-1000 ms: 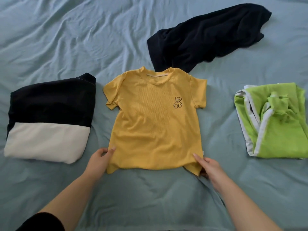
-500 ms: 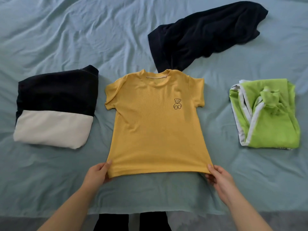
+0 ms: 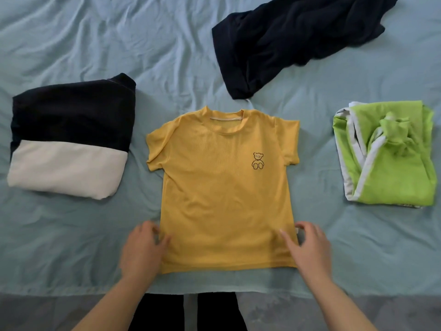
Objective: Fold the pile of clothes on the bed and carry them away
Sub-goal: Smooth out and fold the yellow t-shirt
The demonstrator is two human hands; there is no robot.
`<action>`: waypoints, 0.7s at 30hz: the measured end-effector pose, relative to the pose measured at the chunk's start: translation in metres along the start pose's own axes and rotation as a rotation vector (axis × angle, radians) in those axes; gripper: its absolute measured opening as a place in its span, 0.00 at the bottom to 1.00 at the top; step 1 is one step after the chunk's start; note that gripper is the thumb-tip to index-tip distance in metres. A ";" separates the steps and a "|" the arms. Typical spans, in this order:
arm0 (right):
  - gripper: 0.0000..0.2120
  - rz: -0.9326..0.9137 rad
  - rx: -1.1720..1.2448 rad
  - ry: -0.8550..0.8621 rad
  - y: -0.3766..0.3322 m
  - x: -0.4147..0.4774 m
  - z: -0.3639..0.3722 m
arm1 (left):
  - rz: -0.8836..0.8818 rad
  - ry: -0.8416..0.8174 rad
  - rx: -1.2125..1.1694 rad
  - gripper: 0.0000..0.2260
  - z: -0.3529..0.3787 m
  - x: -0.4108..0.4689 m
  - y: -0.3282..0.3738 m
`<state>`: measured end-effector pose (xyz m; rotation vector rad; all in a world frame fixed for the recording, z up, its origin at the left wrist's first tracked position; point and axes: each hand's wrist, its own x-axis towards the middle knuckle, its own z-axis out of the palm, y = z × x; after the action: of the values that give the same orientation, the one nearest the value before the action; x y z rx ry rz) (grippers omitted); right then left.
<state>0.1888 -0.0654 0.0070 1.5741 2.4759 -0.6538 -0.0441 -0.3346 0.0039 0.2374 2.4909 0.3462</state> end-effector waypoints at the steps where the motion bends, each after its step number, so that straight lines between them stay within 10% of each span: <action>1: 0.20 -0.166 -0.045 0.027 -0.019 0.003 0.007 | 0.141 0.055 0.036 0.15 0.004 0.005 0.015; 5: 0.25 -0.607 -0.256 -0.050 -0.089 0.018 0.053 | 0.609 0.023 0.283 0.38 0.034 0.028 0.063; 14: 0.36 -0.739 -0.607 -0.346 -0.054 0.013 0.045 | 0.664 -0.219 0.507 0.46 0.017 0.035 -0.001; 21: 0.21 -0.626 -0.219 -0.161 -0.170 0.085 0.038 | 0.063 0.099 -0.339 0.34 -0.044 0.100 0.048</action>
<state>-0.0047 -0.0724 -0.0075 0.6314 2.7870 -0.5210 -0.1460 -0.2727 -0.0016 0.1628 2.4740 0.8132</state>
